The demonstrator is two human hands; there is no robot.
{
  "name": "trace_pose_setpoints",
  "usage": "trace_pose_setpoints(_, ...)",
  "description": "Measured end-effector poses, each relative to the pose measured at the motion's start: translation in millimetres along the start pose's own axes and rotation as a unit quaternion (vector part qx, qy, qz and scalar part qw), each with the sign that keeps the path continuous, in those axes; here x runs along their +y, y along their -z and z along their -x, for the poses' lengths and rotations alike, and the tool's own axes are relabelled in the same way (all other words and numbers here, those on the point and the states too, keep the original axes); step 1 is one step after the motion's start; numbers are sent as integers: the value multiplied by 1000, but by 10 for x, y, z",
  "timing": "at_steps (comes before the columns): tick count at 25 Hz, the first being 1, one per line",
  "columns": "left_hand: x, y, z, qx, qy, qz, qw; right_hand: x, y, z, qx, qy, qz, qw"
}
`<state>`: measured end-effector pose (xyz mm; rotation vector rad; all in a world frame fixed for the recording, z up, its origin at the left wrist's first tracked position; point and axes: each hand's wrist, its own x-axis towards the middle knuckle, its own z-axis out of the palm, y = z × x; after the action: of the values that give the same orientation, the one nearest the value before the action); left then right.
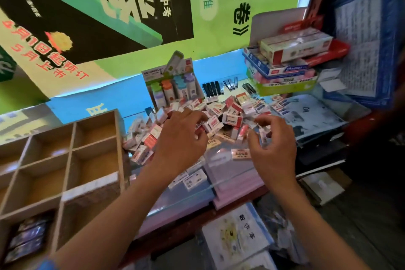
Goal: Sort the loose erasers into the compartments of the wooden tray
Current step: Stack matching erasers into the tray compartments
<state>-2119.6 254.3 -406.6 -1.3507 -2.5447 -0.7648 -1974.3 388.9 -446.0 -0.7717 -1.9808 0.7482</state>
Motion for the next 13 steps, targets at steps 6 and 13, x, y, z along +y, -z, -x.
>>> trace_pose_setpoints(6,44,-129,45,-4,30,-49,998,91,70,-158,-162,75,151,972)
trace_pose_setpoints(13,134,-236,-126,11,57,-106,993,68,93,-257,-225,117,145,956)
